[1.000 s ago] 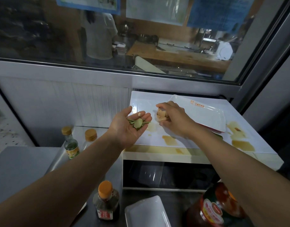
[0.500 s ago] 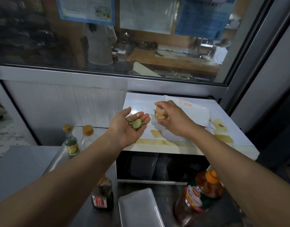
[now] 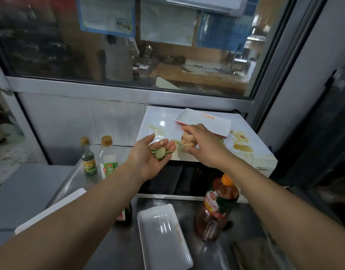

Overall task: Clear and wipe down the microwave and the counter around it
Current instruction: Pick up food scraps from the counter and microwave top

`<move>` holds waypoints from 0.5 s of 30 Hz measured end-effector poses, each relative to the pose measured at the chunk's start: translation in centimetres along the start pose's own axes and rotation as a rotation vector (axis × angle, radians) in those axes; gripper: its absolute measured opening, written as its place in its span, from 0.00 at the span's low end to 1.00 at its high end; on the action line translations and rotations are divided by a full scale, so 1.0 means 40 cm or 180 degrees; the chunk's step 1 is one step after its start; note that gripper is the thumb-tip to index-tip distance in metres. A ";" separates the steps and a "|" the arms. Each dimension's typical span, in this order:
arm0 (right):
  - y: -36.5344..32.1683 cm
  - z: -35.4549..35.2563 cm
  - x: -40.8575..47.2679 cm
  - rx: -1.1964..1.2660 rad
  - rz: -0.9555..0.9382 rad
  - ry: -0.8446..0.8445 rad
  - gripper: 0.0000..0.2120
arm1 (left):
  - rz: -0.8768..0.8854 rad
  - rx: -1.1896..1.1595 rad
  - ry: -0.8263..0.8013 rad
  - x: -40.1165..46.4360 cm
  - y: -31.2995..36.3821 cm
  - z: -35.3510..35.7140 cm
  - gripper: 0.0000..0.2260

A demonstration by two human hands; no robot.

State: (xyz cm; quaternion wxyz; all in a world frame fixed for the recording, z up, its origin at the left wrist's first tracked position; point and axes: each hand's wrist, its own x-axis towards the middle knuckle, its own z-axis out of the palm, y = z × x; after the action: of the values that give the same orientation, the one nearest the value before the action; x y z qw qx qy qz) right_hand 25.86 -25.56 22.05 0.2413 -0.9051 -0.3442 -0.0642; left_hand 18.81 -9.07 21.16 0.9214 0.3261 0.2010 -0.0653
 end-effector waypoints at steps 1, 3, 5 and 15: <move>-0.007 -0.001 -0.017 -0.0042 -0.0008 0.0020 0.26 | -0.0015 -0.0021 -0.0018 -0.010 -0.005 -0.004 0.18; -0.026 -0.001 -0.052 -0.0077 0.0056 0.0052 0.25 | -0.0048 -0.0048 -0.0048 -0.030 -0.015 -0.012 0.17; -0.049 0.000 -0.090 -0.0099 0.0155 0.0119 0.25 | -0.0124 0.0015 -0.0115 -0.050 -0.026 -0.022 0.17; -0.200 0.039 -0.341 -0.0331 0.0988 0.0388 0.28 | -0.0763 0.0500 -0.0600 -0.176 -0.106 -0.111 0.18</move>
State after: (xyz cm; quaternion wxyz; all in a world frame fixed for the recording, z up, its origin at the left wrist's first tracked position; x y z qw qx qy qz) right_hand 10.26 -27.71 19.97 0.2215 -0.9531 -0.1813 -0.0986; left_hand 9.86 -9.67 18.49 0.8935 0.3632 0.1453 -0.2205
